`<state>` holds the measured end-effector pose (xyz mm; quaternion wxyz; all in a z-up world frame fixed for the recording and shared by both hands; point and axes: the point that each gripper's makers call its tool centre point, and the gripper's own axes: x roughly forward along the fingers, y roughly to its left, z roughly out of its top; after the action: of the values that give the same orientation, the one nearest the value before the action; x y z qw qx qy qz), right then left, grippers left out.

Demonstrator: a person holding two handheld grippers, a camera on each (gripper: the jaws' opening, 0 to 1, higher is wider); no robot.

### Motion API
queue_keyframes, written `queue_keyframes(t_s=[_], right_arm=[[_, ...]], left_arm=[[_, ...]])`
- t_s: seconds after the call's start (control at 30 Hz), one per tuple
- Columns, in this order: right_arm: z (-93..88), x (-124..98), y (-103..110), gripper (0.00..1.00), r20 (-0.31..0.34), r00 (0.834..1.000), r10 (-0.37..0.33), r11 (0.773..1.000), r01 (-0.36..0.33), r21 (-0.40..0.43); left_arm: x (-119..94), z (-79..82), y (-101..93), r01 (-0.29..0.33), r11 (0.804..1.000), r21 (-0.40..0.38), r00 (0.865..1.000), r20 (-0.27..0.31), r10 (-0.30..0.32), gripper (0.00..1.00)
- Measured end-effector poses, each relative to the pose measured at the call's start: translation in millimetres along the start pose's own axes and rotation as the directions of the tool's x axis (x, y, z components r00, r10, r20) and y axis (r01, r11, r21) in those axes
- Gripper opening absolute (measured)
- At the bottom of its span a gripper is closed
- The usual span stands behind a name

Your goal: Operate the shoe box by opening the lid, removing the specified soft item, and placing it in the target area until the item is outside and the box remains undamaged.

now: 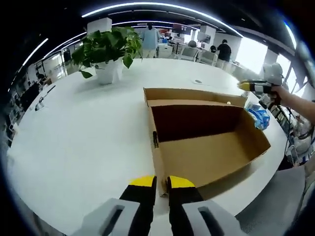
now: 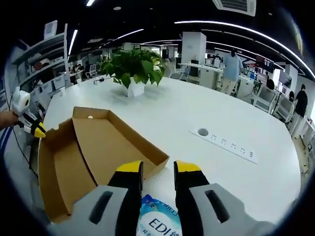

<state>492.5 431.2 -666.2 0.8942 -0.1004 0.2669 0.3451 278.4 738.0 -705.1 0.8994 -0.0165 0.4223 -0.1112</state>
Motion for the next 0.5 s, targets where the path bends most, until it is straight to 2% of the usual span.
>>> queue_keyframes(t_s=[0.3, 0.5], right_arm=[[-14.0, 19, 1, 0.22, -0.079, 0.997, 0.007, 0.997, -0.001, 0.077], [-19.3, 31, 1, 0.21, -0.11, 0.994, 0.008, 0.991, 0.007, 0.131]], left_arm=[[1, -2.2, -0.3, -0.002, 1.0, -0.016, 1.0, 0.006, 0.002, 0.05], [1, -2.7, -0.5, -0.011, 1.0, -0.009, 1.0, 0.002, 0.011, 0.04]])
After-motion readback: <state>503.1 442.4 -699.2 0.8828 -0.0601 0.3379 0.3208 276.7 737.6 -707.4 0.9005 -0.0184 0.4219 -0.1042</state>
